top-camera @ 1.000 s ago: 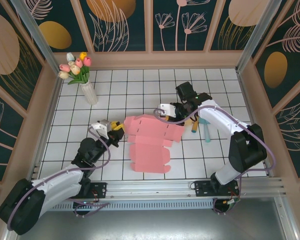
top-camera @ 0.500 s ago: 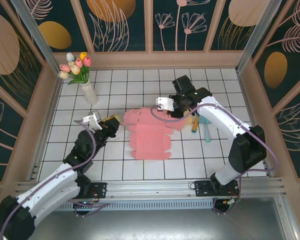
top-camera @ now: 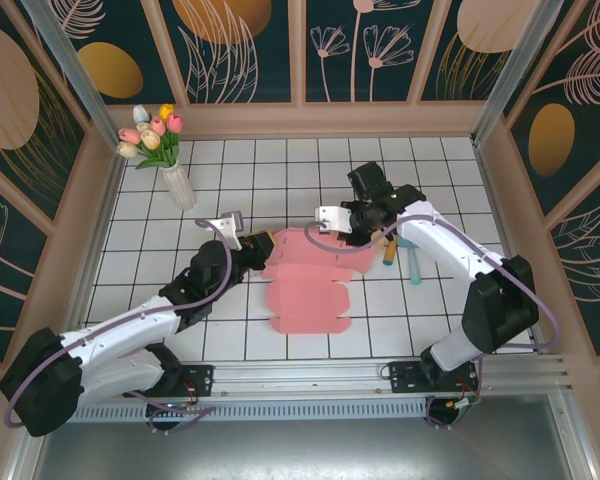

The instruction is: Fold the paper box

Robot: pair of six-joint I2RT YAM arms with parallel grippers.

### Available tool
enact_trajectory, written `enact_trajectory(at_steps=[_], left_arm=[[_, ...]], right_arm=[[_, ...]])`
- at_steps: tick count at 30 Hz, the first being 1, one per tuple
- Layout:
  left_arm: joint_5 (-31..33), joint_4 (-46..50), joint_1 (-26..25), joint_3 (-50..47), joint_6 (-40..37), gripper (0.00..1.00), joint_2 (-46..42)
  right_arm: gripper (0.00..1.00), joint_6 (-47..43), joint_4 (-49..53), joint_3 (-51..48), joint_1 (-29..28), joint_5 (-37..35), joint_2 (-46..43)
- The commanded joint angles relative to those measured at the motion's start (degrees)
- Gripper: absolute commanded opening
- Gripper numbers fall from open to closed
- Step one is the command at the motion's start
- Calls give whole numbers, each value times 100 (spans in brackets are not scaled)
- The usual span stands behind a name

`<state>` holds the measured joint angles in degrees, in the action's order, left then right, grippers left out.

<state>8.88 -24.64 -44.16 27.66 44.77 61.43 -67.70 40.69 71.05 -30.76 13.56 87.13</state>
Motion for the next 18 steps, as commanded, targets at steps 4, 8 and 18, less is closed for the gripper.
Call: enact_trajectory(at_steps=[4,8,18], left_arm=[[306,-88,-18,209,-17,19,63],[-192,-249,-29,329,104,15,235],[-295,-74,-410,914,-86,16,966]], right_arm=[[0,-151,-161,-98,-24,217,-387],[0,-87,-143,-23,-26,221,-382],[0,-35,-363,-210,-26,296,-464]])
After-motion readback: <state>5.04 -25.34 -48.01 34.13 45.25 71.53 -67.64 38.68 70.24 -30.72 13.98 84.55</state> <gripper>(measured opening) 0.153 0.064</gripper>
